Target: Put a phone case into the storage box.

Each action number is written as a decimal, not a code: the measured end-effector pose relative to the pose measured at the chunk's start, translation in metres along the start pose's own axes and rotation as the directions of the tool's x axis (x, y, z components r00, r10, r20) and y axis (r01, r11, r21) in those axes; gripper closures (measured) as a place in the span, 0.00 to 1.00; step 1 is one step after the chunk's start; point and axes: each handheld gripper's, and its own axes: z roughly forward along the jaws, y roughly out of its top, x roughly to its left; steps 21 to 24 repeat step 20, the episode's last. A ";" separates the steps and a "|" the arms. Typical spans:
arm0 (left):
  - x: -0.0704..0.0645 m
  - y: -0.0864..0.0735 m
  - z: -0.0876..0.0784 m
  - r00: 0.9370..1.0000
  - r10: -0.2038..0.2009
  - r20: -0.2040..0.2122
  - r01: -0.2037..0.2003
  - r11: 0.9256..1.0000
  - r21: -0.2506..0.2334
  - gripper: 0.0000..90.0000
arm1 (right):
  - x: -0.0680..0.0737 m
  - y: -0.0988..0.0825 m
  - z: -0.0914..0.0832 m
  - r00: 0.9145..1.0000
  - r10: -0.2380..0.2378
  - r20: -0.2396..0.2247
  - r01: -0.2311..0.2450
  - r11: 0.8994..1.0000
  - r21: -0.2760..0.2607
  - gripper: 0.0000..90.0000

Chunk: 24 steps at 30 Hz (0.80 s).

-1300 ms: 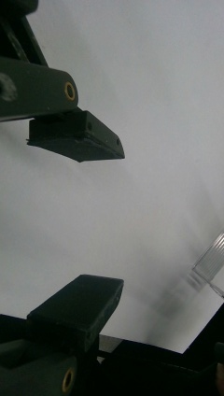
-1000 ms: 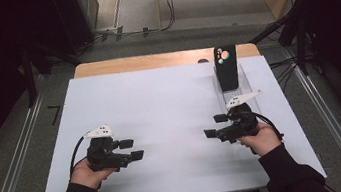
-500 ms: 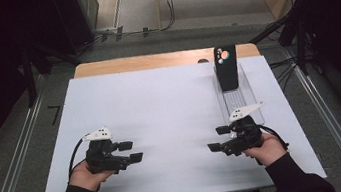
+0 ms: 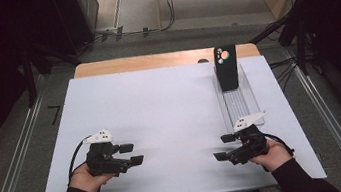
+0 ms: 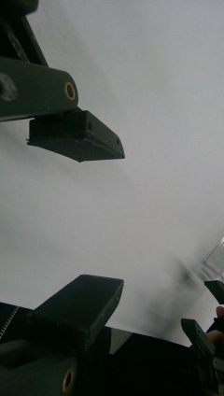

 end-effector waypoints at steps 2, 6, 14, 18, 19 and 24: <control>0.000 -0.001 0.000 1.000 0.003 0.003 -0.003 1.000 0.004 0.36 | -0.001 -0.003 0.000 1.000 0.002 -0.004 -0.001 1.000 0.006 0.25; 0.000 -0.002 0.000 1.000 -0.001 0.004 0.001 1.000 0.007 0.36 | -0.002 -0.007 -0.001 1.000 0.004 -0.002 -0.004 1.000 0.010 0.25; -0.001 -0.002 0.001 1.000 -0.002 0.004 0.002 1.000 0.007 0.36 | -0.006 -0.009 -0.002 1.000 0.018 0.001 -0.018 1.000 0.006 0.25; 0.000 -0.002 0.001 1.000 -0.004 0.008 0.004 1.000 0.007 0.36 | -0.007 -0.009 -0.002 1.000 0.016 -0.001 -0.016 1.000 0.003 0.25; 0.000 -0.002 0.001 1.000 -0.003 0.007 0.003 1.000 0.008 0.36 | -0.007 -0.009 -0.002 1.000 0.015 -0.002 -0.015 1.000 0.002 0.25; 0.000 -0.002 0.001 1.000 -0.003 0.007 0.003 1.000 0.009 0.36 | -0.007 -0.009 -0.002 1.000 0.015 -0.002 -0.015 1.000 0.001 0.25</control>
